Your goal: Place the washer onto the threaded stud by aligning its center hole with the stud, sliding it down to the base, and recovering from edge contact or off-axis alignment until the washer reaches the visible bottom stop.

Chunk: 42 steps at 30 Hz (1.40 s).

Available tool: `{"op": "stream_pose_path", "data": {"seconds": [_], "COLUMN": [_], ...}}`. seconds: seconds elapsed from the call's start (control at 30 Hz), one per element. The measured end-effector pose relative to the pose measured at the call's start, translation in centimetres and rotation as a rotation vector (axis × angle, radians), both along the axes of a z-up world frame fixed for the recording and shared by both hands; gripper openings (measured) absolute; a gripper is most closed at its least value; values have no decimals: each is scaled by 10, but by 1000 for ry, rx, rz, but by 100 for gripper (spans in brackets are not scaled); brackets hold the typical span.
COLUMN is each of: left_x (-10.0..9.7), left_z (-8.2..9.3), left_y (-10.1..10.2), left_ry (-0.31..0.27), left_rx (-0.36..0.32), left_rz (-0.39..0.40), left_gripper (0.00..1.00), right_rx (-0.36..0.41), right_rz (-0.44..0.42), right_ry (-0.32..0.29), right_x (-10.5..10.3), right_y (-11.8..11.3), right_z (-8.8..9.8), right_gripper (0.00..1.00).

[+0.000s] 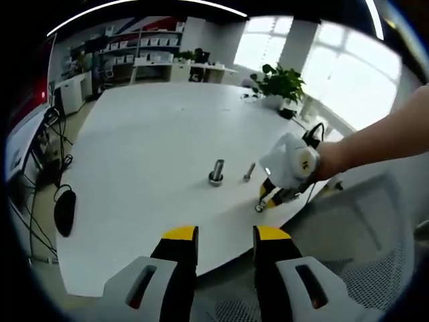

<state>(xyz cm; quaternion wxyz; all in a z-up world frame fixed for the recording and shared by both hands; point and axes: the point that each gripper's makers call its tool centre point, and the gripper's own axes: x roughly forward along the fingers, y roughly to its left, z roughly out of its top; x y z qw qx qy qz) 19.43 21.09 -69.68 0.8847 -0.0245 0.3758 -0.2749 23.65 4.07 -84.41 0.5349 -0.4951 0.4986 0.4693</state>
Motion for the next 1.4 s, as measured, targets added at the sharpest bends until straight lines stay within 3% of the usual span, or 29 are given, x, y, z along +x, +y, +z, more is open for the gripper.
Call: {"op": "stream_pose_path", "data": {"seconds": [0.07, 0.17, 0.33, 0.77, 1.07, 1.4], "left_x": [0, 0, -1, -1, -1, -2], "left_z": [-1, -1, -1, -2, -1, -1], "left_y": [-1, -1, -2, -4, -4, -4], "left_ry": [4, 5, 6, 14, 15, 15], "left_rx": [6, -3, -3, -15, -20, -27], "left_rz": [-8, -9, -14, -19, -20, -19], "left_gripper": [31, 31, 30, 30, 30, 30], "right_rx": [-10, -4, -8, 82, 78, 82], "right_rz": [23, -80, -40, -88, -151, -198], "right_ry": [-4, 29, 18, 44, 53, 24], "right_x": [-1, 2, 1, 3, 9, 23], "right_y": [2, -1, -1, -1, -18, -37], "right_z": [-1, 0, 0, 2, 5, 20], "right_gripper": [15, 14, 14, 13, 13, 13]}}
